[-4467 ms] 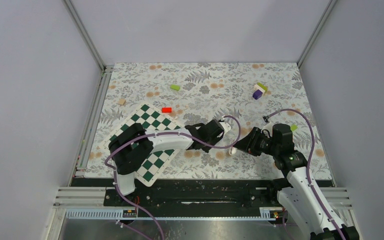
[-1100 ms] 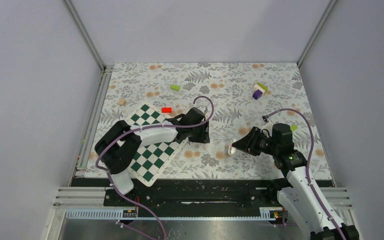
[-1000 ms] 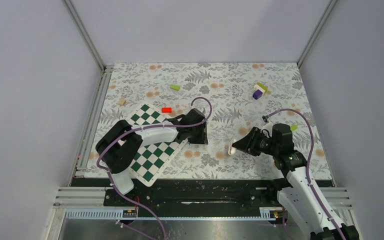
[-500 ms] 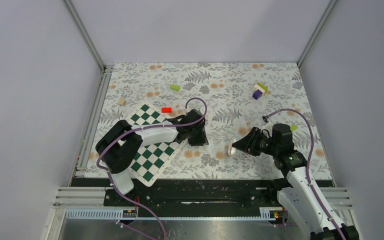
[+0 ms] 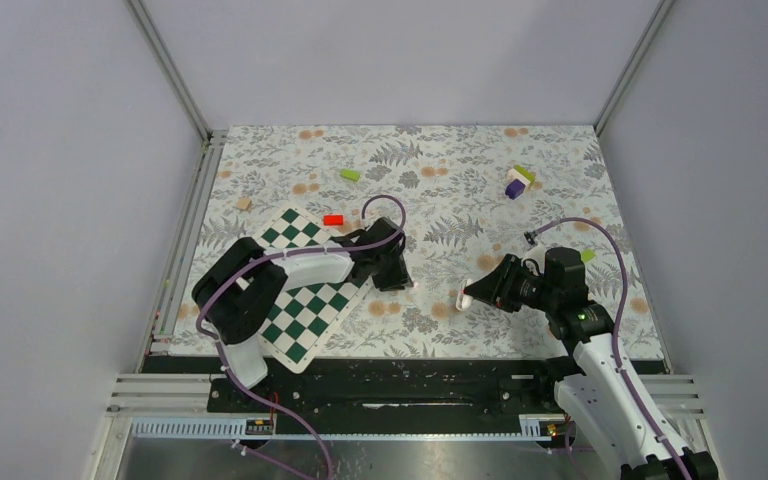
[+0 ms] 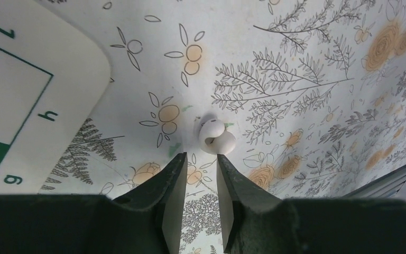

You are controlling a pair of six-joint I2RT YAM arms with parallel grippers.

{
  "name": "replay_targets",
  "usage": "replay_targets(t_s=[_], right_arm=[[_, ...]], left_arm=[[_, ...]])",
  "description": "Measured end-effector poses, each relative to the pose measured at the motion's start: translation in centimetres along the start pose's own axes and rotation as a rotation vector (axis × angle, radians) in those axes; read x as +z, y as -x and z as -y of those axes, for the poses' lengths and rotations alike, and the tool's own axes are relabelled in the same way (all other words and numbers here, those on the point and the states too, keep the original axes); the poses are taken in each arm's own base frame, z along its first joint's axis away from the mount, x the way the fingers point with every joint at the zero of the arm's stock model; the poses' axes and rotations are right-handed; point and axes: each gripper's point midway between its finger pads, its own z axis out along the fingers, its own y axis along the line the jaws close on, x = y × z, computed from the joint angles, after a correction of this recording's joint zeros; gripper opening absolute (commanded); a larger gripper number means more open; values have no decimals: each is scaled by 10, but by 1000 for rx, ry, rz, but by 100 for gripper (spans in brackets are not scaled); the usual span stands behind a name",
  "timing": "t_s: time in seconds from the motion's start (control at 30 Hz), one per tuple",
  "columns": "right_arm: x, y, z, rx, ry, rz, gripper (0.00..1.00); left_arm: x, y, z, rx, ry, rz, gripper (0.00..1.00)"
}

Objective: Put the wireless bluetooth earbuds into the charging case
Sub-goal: Pick up the right earbud from the center of the board.

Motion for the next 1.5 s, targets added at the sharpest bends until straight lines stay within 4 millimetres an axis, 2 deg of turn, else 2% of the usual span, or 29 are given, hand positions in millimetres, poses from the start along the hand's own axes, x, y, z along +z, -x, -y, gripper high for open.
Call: replay_targets(t_s=[0.53, 0.83, 1.3, 1.5], right_arm=[[0, 0, 0, 2, -1, -2, 0], [0, 0, 0, 2, -1, -2, 0], [0, 0, 0, 2, -1, -2, 0], [0, 0, 0, 2, -2, -2, 0]], left_arm=[[5, 3, -1, -17, 2, 8, 27], [9, 5, 8, -13, -14, -2, 25], [10, 6, 10, -7, -15, 1, 0], [8, 8, 9, 16, -9, 9, 0]])
